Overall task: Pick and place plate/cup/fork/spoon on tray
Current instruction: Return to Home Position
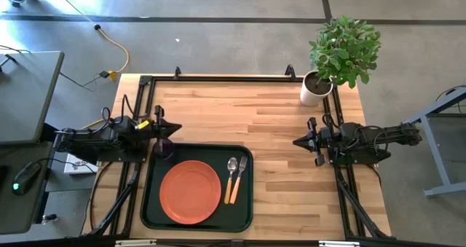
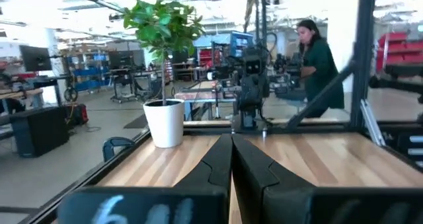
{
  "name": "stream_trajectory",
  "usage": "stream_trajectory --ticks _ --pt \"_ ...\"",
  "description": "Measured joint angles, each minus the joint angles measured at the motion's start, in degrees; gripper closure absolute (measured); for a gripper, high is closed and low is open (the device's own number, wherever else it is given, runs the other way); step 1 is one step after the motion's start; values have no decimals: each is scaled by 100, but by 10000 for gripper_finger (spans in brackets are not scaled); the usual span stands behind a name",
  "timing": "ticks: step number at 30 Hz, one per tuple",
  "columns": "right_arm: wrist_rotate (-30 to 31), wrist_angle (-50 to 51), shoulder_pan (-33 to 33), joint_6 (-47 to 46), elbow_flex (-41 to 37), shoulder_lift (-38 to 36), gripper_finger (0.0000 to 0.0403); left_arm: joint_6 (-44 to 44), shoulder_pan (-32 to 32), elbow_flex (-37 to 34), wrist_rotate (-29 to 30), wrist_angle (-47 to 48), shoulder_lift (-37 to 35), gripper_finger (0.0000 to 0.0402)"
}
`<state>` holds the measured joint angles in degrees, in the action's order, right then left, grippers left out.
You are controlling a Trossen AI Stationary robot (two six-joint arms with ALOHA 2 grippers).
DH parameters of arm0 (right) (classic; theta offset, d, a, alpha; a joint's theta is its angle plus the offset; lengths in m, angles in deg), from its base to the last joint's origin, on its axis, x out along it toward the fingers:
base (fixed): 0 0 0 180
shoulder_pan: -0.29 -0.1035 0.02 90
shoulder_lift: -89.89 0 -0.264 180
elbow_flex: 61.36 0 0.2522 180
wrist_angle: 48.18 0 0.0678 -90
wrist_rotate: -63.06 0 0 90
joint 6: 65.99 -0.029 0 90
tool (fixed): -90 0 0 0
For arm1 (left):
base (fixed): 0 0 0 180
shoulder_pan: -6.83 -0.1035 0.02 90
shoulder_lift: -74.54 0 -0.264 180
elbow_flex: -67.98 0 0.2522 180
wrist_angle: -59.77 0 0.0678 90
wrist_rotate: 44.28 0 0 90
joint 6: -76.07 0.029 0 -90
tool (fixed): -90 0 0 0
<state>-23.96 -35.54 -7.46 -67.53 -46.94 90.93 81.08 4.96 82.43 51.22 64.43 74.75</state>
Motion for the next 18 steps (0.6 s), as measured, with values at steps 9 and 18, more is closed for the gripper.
stream_trajectory --ticks 9,18 --pt "0 -2 0 0 0 0 391 -455 0 0 365 -112 0 401" --pt "2 0 0 2 -2 2 391 -1042 0 -2 245 751 6 401"
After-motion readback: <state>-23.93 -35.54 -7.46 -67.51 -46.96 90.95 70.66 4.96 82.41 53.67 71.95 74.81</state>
